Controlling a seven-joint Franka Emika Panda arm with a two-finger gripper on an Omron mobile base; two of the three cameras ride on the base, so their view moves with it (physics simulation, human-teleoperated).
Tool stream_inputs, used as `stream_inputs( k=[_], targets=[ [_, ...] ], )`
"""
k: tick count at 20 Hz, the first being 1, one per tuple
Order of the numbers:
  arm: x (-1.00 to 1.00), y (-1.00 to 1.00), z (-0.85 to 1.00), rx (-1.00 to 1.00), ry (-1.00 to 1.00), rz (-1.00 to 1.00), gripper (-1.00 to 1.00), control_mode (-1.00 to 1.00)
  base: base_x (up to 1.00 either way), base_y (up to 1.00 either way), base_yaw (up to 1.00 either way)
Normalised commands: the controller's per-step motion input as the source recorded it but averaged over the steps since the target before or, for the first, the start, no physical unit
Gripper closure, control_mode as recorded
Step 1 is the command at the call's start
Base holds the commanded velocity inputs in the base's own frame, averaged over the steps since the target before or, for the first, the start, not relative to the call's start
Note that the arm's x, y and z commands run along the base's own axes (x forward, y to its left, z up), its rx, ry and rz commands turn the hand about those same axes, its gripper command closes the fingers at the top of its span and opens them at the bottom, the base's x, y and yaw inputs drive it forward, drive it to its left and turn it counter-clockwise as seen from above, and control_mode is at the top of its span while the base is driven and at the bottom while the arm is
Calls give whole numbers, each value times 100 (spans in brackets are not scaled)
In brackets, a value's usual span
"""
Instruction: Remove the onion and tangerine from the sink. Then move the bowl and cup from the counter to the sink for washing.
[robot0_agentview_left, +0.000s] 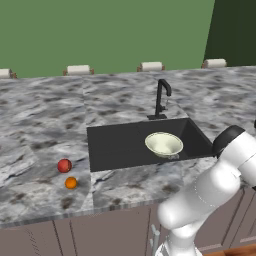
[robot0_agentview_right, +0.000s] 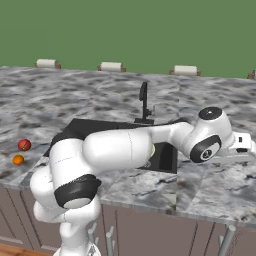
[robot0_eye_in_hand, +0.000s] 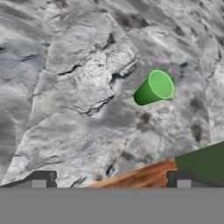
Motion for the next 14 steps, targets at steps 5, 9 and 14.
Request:
stream_inputs(
  k=[5,9,14],
  targets=[
    [11,-17,-1,1,5,6,-100,-100,0,0,0],
    [13,-15,-3,4,3,3,-100,-100,0,0,0],
    [16,-14,-5,4,5,2,-100,-100,0,0,0]
  ],
)
